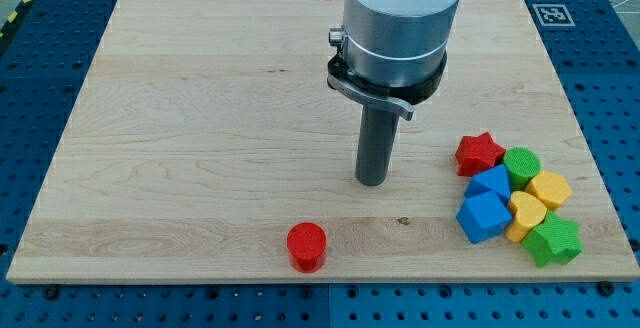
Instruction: Slide the red circle towards the group of blocks
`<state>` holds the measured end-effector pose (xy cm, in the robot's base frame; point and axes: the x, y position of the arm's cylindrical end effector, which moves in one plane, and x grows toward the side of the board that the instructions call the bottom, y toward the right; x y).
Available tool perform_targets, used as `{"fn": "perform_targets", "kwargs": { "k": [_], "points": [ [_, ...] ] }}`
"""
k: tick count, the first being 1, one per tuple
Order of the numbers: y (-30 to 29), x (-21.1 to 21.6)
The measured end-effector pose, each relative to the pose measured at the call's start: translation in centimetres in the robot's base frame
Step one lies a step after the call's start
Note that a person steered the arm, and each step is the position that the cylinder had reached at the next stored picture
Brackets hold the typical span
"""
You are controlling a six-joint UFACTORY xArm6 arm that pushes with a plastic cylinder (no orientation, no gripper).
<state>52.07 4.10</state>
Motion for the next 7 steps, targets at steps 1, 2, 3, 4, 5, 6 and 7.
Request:
{"fn": "perform_targets", "kwargs": {
  "k": [1, 2, 3, 4, 5, 6, 7],
  "points": [
    [-5.6, 0.6],
    [-5.8, 0.6],
    [-10.0, 0.6],
    [-10.3, 0.6],
    [-10.5, 3.1],
    [-10.5, 5.9],
    [-10.5, 7.1]
  ]
}}
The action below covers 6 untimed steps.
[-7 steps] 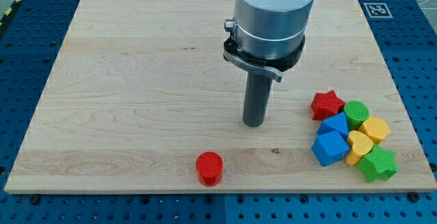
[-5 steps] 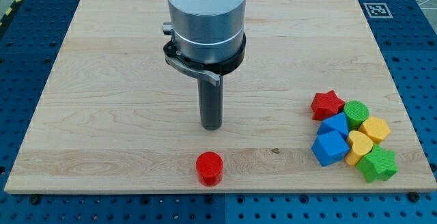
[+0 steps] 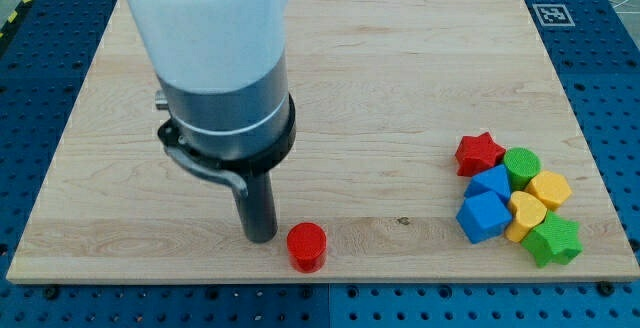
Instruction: Slide the red circle towards the group of blocks
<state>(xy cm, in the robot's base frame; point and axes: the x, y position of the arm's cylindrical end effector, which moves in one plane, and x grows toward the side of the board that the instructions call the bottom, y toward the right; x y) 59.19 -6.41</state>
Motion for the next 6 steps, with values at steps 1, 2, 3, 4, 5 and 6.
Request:
{"fn": "perform_targets", "kwargs": {
  "k": [1, 2, 3, 4, 5, 6],
  "points": [
    [0.0, 2.7],
    [0.0, 2.7],
    [0.1, 2.7],
    [1.4, 2.7],
    [6.6, 2.7],
    [7.0, 2.7]
  ]
}}
